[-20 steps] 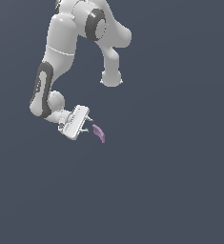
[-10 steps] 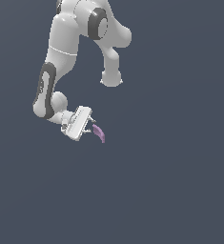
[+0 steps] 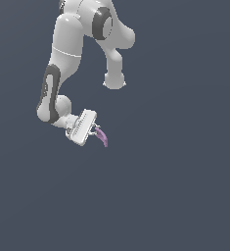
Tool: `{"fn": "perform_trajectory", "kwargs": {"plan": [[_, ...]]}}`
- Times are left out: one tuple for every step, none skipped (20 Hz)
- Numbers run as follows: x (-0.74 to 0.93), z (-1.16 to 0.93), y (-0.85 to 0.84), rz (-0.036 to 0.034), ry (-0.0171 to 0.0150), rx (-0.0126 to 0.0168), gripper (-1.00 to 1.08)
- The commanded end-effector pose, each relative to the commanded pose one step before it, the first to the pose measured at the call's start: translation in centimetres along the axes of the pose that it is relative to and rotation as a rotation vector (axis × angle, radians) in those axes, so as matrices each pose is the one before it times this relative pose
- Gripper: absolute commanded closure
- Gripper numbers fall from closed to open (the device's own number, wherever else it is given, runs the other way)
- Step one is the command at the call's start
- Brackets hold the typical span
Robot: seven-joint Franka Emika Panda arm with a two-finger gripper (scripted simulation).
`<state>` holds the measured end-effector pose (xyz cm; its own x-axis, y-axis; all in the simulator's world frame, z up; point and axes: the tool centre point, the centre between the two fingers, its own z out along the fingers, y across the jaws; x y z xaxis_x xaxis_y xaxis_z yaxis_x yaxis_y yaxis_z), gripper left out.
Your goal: Pick up the object and move it to a goal position.
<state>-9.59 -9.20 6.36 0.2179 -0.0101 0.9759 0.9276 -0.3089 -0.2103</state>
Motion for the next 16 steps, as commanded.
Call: {"fn": "perform_trajectory", "kwargs": {"plan": [[-0.002, 0.005, 0.001, 0.00002, -0.00005, -0.00035, 1.08], [0.0, 0.0, 0.0, 0.0, 0.0, 0.0, 1.08], [0.0, 0.0, 0.0, 0.0, 0.0, 0.0, 1.08], [0.0, 0.0, 0.0, 0.0, 0.0, 0.0, 1.08], [0.0, 0.0, 0.0, 0.0, 0.0, 0.0, 1.08], [0.001, -0.003, 0.007, 0.0, 0.0, 0.0, 1.08], [0.036, 0.009, -0.006, 0.0, 0.0, 0.0, 1.08], [0.108, 0.026, -0.019, 0.0, 0.0, 0.0, 1.08], [0.181, 0.044, -0.031, 0.0, 0.0, 0.0, 1.08], [0.248, 0.084, -0.045, 0.00008, -0.00038, 0.00029, 1.08], [0.332, 0.081, -0.057, 0.0, 0.0, 0.0, 1.08], [0.393, 0.129, -0.068, 0.00026, -0.00051, 0.00038, 1.08], [0.486, 0.119, -0.083, 0.0, 0.0, 0.0, 1.08], [0.542, 0.165, -0.093, 0.00028, -0.0005, 0.00038, 1.08], [0.618, 0.175, -0.106, 0.0002, -0.00035, 0.00027, 1.08], [0.687, 0.192, -0.117, 0.0002, -0.00035, 0.00027, 1.08]]}}
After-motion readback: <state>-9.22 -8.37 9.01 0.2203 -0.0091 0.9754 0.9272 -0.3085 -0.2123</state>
